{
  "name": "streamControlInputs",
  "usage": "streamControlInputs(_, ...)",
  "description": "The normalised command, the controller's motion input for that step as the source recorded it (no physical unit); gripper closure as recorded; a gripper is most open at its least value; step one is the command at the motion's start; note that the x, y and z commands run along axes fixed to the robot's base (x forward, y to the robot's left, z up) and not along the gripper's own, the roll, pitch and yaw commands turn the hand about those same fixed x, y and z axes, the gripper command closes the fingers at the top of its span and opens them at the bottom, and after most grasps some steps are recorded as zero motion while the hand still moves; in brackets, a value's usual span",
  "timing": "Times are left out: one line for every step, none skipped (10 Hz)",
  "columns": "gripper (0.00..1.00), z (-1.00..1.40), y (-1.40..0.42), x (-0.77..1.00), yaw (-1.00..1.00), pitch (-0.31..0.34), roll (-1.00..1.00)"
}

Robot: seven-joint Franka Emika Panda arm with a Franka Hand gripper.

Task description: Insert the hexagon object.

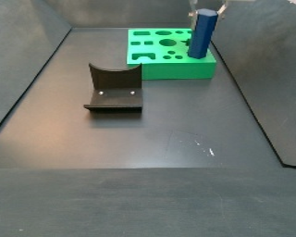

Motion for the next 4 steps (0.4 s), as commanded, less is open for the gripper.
streamControlInputs(1.00,-0.42,0.01,0.06,0.00,-0.013,0.14)
streamControlInputs(1.00,-0.30,0.08,0.01,0.00,-0.053,-0.06)
streamControlInputs(1.00,0.00,0.00,0.00,0.00,0.000,-0.02)
streamControlInputs(1.00,0.00,0.00,0.00,0.00,0.000,0.00)
